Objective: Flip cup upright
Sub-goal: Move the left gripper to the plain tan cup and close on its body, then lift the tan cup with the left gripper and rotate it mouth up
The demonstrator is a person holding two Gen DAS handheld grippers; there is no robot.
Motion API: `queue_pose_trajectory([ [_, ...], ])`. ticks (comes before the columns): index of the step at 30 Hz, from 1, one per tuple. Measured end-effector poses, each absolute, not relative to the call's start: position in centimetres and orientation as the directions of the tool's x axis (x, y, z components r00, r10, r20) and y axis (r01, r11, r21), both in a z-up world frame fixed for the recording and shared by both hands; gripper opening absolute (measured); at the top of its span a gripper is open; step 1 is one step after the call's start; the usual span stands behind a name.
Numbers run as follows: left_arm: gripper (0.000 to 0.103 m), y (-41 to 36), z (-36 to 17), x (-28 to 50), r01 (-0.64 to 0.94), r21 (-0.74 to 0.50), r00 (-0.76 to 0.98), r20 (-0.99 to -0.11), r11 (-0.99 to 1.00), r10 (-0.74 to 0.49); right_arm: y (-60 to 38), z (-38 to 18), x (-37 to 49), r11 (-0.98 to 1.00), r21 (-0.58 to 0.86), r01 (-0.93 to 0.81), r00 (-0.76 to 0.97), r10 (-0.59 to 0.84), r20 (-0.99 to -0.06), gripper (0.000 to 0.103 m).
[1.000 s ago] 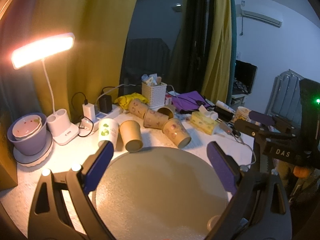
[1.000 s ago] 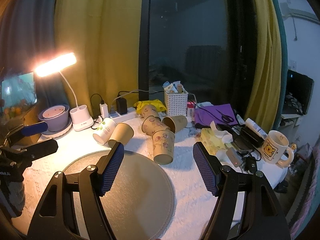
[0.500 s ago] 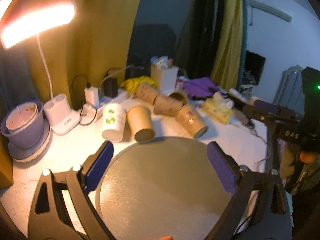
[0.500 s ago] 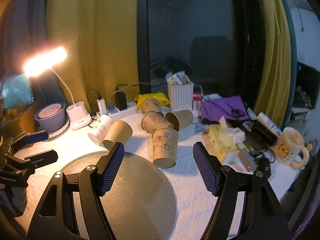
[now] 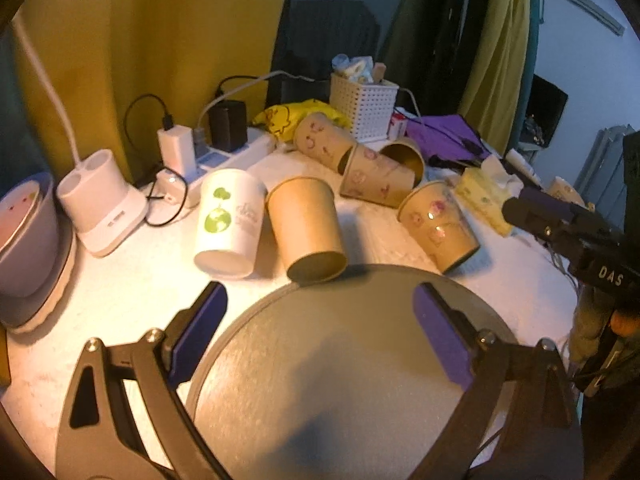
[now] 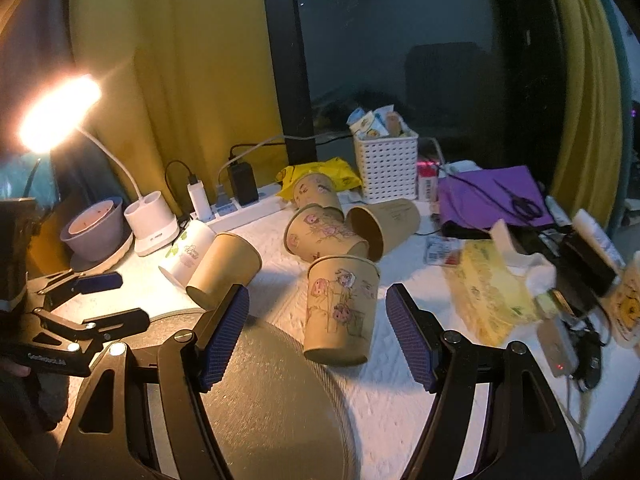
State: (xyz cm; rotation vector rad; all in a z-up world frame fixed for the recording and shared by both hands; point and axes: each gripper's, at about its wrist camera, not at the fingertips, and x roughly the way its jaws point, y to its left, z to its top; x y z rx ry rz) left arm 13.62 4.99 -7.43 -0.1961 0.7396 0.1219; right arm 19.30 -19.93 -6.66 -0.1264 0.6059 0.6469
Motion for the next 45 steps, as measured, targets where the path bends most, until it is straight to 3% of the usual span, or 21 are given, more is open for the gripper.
queue_pose_trajectory([
  [3,0.095,4.8,-7.7,16.1,-0.174,-0.110,0.718,-0.694,0.979,0.049,-19.8,-7.3,20.6,0.786,0.095,-0.610,0.611,0.544,-0.576,0.071],
  [6,0.085,5.0,-8.1,18.3,-0.178,-0.096,0.697,-0.715,0.979,0.057,-19.9,-7.8,21.7,0.779,0.115,-0.616,0.593,0.555,-0.583,0.070],
  [17,0.084,4.8,-12.2,23.6,-0.158,-0.077,0.596,-0.802,0.984,0.033,-20.9,-9.4,24.5,0.775,0.149,-0.614,0.568,0.565,-0.599,0.070],
  [18,0.082,4.8,-12.4,23.8,-0.160,-0.077,0.595,-0.803,0.984,0.034,-21.0,-9.5,24.6,0.773,0.147,-0.617,0.567,0.566,-0.599,0.070],
  [20,0.066,4.8,-12.7,24.2,-0.169,-0.086,0.592,-0.806,0.982,0.031,-21.0,-9.6,24.7,0.771,0.147,-0.619,0.563,0.567,-0.601,0.070],
  [22,0.060,5.0,-13.1,24.5,-0.174,-0.098,0.587,-0.809,0.980,0.023,-21.0,-9.7,24.7,0.773,0.147,-0.617,0.562,0.564,-0.605,0.070],
  [30,0.059,4.8,-12.2,23.8,-0.157,-0.117,0.625,-0.781,0.981,0.007,-21.1,-9.3,23.8,0.782,0.130,-0.609,0.574,0.548,-0.608,0.070],
  [45,0.058,2.8,-9.6,14.4,-0.098,-0.133,0.694,-0.719,0.986,-0.028,-20.4,-7.0,17.0,0.764,0.106,-0.636,0.582,0.566,-0.584,0.070],
])
